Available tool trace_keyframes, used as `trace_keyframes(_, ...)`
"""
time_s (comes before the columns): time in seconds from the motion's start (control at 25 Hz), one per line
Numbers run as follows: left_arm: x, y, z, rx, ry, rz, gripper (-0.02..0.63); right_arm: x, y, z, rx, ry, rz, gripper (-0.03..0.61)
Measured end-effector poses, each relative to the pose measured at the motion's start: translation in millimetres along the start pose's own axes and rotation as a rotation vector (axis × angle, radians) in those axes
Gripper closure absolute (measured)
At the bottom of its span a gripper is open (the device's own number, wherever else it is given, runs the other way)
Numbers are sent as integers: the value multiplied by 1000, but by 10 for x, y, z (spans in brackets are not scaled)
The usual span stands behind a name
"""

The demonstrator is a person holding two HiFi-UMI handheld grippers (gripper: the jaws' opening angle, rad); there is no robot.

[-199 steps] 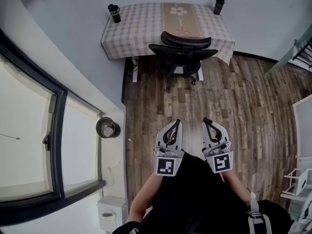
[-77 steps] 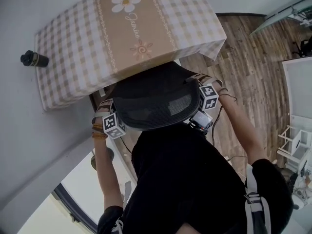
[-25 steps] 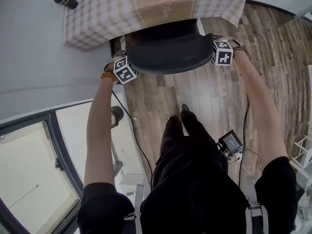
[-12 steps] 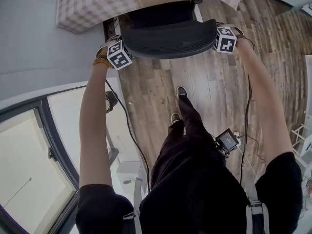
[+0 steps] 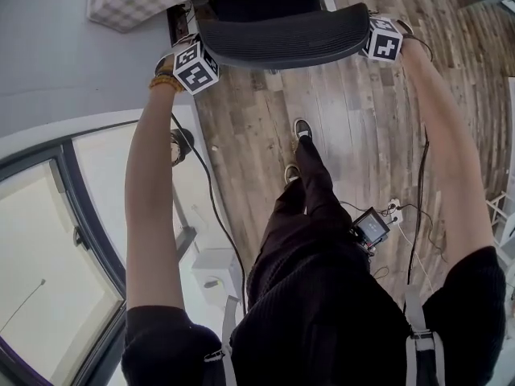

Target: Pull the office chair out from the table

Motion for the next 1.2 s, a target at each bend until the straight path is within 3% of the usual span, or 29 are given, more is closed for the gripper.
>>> trace_keyframes(1.2,-346,-1164,623,0,-19,-8,423,450,1356,196,43,-21,-11,442)
Point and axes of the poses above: the fingertips, and each gripper's own axes: z backward along the fingers, y to its left, x out of its top, the point moved 10 cm from there along z, backward along the fingers, and after that the axes turned 4 degrees about x, right-handed, at the moved point
